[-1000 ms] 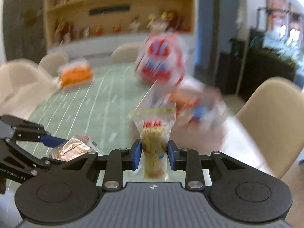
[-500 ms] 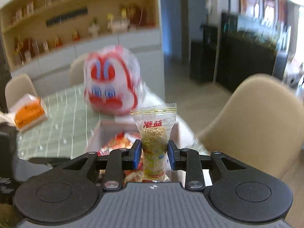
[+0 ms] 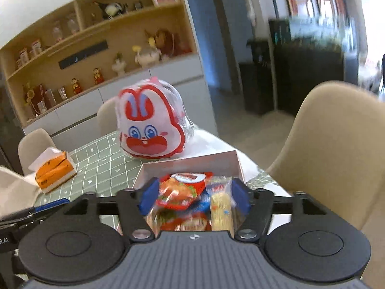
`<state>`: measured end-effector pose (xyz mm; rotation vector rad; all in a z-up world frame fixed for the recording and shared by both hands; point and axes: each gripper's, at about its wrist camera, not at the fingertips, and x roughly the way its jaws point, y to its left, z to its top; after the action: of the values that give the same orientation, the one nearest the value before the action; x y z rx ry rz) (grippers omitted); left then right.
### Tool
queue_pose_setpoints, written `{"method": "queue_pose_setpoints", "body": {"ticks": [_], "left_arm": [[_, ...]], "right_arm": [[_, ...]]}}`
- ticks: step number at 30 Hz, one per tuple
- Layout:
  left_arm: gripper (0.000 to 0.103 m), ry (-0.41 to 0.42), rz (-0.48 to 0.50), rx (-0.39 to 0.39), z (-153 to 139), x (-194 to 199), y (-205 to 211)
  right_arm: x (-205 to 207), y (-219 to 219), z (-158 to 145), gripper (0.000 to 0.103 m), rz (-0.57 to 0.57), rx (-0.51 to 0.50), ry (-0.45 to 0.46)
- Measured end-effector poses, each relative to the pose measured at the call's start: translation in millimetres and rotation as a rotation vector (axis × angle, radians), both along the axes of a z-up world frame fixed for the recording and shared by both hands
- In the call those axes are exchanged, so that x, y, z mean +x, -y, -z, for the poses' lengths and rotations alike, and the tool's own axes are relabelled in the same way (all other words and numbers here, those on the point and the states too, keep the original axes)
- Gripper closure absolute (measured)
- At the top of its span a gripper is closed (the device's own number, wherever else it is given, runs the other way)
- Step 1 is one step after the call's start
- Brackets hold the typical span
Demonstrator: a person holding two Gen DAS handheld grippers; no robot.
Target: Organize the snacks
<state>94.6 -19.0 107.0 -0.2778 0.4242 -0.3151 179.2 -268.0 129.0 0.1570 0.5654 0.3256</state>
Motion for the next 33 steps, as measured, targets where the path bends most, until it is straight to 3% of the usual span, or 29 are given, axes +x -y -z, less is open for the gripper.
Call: {"method": "queue_pose_setpoints", "body": {"ticks": [3,5,7,14,20,25,29,33], "left_arm": [[0.049,-0.064,0.029,0.103,19,-38,11],[0.073,-0.132,0.029,0.166,39,-56,16],[0.082,-0.19,0.02,0.191,57,-61,16],[0.082,-0.27,-0.018,0.199,91,-57,2],[0.084,-0.249,-0.042,0.183,95,-43,-3],[0.084,-0.225,-0.045,0.176,98,-35,-4],[0.084,-0.212,-0.056,0.232,98,-37,6],[0.084,-0.216,-0.053,0.208,98,-36,2]], "right_arm": [[-57,-11,15,0.015,-0.003,-0.046,0.066],[-82,-19,27,0.014,-0.004,-0.068,0.033],[-97,-30,45,0.014,-0.003,-0.079,-0.033],[-106,-73,97,0.014,0.035,-0.15,-0.16],[-88,-87,114,0.012,0.093,-0.207,-0.192],[-87,-84,120,0.0,0.098,-0.231,-0.186],[-90,-84,124,0.0,0.107,-0.222,-0.146],[-90,-84,124,0.0,0.113,-0.222,-0.142]]}}
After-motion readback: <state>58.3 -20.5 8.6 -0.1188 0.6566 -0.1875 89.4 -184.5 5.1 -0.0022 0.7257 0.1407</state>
